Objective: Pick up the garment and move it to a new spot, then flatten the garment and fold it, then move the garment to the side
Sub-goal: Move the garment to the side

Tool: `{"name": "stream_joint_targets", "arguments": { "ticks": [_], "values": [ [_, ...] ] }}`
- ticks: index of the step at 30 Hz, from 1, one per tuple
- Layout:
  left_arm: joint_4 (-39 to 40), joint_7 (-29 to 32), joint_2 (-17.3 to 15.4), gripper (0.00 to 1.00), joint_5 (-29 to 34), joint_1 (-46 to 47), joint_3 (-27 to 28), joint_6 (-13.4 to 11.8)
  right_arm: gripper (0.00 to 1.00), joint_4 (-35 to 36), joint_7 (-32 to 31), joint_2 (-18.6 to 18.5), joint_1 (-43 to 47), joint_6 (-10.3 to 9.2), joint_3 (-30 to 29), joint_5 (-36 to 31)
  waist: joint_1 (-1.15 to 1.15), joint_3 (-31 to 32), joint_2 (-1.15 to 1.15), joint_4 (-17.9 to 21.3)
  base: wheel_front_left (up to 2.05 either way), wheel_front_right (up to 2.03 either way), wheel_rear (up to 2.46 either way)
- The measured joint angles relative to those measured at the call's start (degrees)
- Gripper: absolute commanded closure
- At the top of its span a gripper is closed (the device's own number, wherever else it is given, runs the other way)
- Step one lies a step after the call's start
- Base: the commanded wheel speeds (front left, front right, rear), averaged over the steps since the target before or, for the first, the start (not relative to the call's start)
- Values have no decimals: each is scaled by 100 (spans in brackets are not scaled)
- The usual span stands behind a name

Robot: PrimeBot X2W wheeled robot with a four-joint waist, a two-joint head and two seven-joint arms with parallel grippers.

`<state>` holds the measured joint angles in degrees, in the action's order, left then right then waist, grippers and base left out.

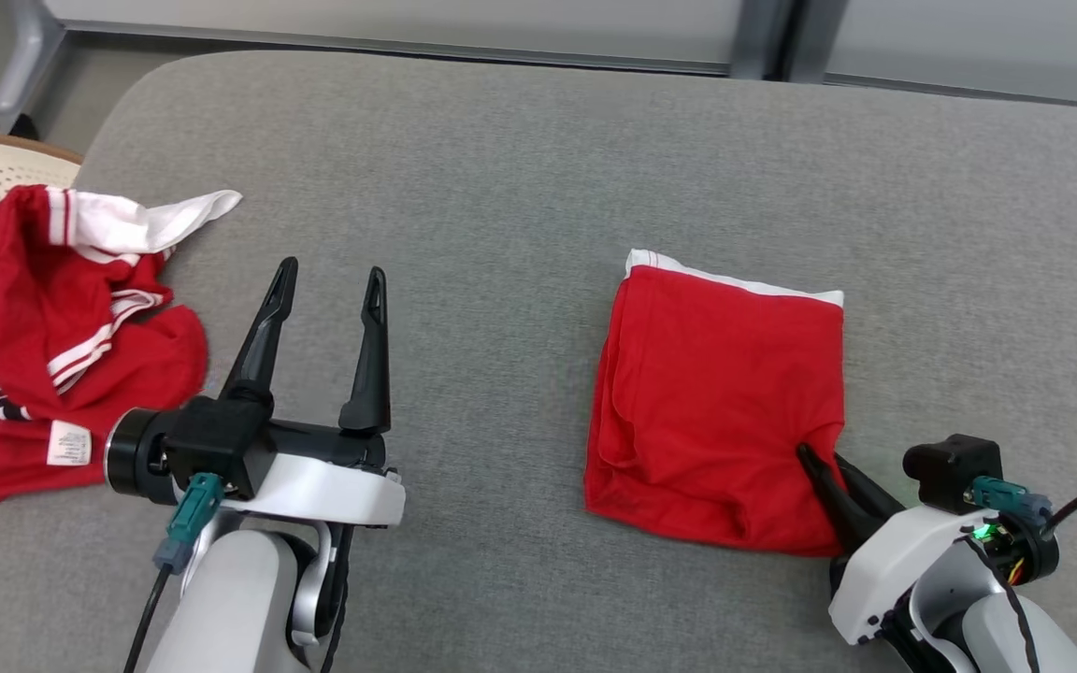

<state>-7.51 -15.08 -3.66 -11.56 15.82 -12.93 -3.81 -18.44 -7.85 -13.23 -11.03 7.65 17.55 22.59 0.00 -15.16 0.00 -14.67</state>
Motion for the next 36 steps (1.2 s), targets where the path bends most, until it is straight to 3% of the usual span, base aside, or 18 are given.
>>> {"name": "stream_joint_targets", "arguments": {
  "ticks": [6, 15, 21, 22, 32, 36],
  "values": [
    [90, -1, -110, 0, 113, -1, 19, 25, 100, -82, 132, -142, -93, 0, 216, 5, 0, -1, 0, 556, 0, 0, 0],
    [332, 151, -279, 0, 290, 265, -118, 73, 100, -398, 291, -709, -720, -9, 669, 112, 0, -155, 0, 1688, 0, 0, 0],
    [599, 347, -292, 0, 456, 688, -346, 160, 100, -901, 503, -1372, -1489, -10, 743, 197, 0, -519, 0, 2286, 0, 0, 0],
    [650, 404, -291, 0, 499, 831, -427, 186, 100, -1115, 620, -1613, -1794, -10, 710, 210, 0, -727, 0, 2386, 0, 0, 0],
    [783, 524, -235, 0, 732, 1597, -838, 359, 100, -2236, 847, -2940, -3061, -10, 569, 352, 0, -1793, 0, 2504, 0, 0, 0],
    [808, 523, -221, 0, 799, 1761, -925, 379, 100, -2552, 900, -3266, -3373, -10, 564, 415, 0, -2099, 0, 2428, 0, 0, 0]
  ]
}}
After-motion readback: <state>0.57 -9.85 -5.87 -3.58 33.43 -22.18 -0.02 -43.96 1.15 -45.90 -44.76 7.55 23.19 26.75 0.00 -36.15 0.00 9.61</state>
